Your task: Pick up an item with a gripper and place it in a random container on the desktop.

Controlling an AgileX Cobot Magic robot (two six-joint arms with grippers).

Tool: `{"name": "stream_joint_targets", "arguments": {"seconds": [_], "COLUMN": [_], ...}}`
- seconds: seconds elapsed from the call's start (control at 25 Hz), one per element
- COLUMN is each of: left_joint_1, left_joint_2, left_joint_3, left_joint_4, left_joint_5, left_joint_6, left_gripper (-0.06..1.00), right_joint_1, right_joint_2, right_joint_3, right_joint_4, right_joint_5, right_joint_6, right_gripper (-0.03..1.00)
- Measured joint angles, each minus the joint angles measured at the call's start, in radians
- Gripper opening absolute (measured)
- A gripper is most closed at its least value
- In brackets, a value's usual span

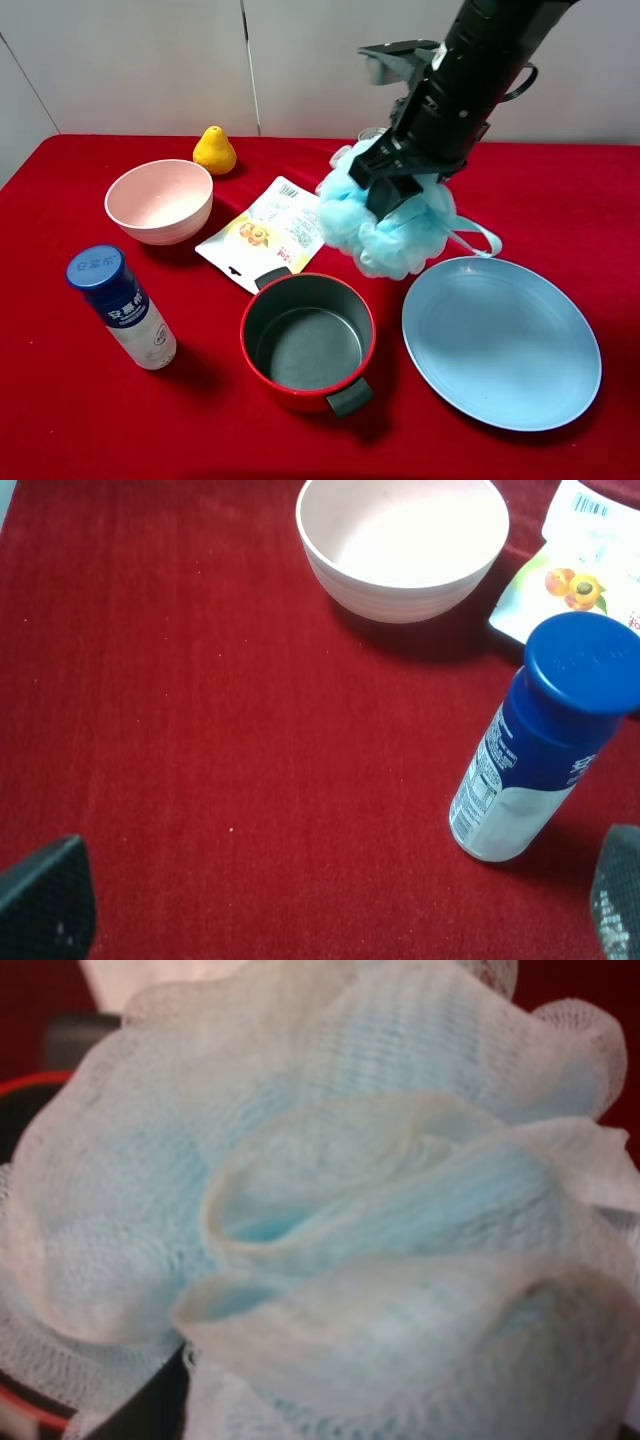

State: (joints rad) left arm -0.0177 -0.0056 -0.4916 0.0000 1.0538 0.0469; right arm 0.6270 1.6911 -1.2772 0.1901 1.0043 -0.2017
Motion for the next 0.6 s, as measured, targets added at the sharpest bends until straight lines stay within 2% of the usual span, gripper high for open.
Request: {"name": "stream_joint_targets", "arguments": {"seconds": [0.6], "left_joint_1": [0.000], "left_joint_2": [0.000], "left_joint_3": [0.000], "left_joint_4": [0.000], "left_joint_5": [0.000], "left_joint_6": [0.000], "left_gripper": [1.00], "right_joint_1": [0.246], "right_joint_2": [-0.013], "right_joint_3": [0.000], "right_joint_4": [-0.016], "right_joint_5": [0.021], "right_joint_6": [0.165], "right_gripper": [0.33]}}
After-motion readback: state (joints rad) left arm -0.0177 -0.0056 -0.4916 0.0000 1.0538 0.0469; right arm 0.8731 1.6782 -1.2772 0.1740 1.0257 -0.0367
